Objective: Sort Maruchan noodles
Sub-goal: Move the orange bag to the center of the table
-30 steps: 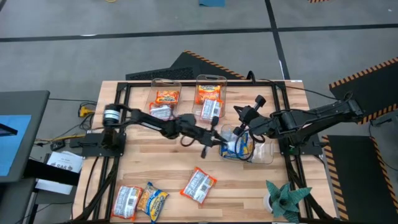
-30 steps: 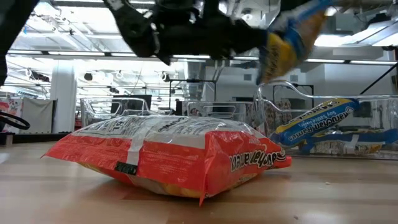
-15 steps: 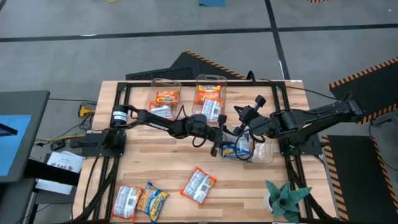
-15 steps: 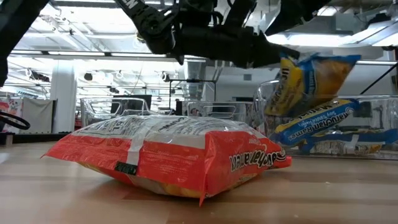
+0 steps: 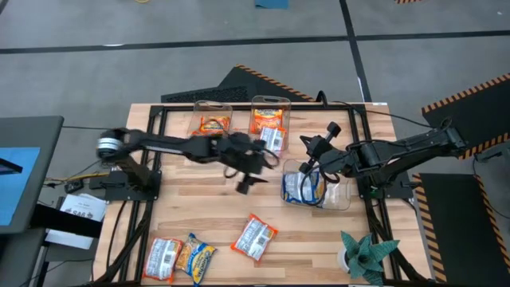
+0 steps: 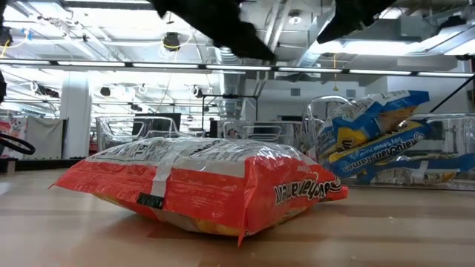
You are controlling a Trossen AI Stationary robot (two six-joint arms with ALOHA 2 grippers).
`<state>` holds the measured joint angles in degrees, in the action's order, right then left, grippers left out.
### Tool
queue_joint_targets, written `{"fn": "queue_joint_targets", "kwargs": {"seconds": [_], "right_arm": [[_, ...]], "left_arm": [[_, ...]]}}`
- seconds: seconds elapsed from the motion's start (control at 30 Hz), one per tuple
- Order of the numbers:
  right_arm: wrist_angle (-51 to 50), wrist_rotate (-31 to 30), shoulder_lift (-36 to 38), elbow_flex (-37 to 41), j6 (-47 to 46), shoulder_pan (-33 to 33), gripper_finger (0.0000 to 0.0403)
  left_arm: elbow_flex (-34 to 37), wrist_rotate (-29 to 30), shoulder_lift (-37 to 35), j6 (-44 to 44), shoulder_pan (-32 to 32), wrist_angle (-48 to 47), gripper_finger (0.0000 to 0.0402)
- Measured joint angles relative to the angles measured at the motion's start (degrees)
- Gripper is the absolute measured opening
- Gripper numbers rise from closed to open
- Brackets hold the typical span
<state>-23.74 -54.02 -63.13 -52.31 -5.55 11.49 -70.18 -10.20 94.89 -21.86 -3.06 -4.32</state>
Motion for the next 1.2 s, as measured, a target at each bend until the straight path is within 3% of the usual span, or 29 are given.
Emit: {"fn": "queue_joint_targets", "kwargs": {"seconds": [0.07, 0.17, 0.43, 0.53, 0.63, 0.83, 1.2], "right_arm": [[0.0, 0.0, 0.0, 0.0, 0.0, 0.0, 0.0022], [0.0, 0.0, 0.0, 0.0, 0.0, 0.0, 0.0022], [0.4, 0.0, 0.0, 0.0, 0.0, 0.0, 0.0022], [0.6, 0.0, 0.0, 0.0, 0.0, 0.0, 0.0022], [0.7, 0.0, 0.0, 0.0, 0.0, 0.0, 0.0022], [0.8, 0.0, 0.0, 0.0, -0.1, -0.6, 0.0022], [0.6, 0.3, -3.5, 0.2, 0.0, -2.7, 0.0022]], "left_arm": [[4.5, -0.7, -6.4, 2.3, -0.3, -0.7, 0.0209], [14.2, -1.1, -17.4, 5.2, -0.2, 5.5, 0.0206], [44.5, 4.9, -46.6, 11.1, 2.0, 33.2, 0.0203], [50.7, 8.0, -54.8, 11.2, 2.1, 38.0, 0.0203], [52.5, 9.9, -61.4, 11.2, 2.0, 37.4, 0.0203], [52.6, 10.0, -67.0, 12.0, 2.0, 31.9, 0.0203], [52.6, 10.4, -63.5, 12.2, 2.0, 31.9, 0.0203]]}}
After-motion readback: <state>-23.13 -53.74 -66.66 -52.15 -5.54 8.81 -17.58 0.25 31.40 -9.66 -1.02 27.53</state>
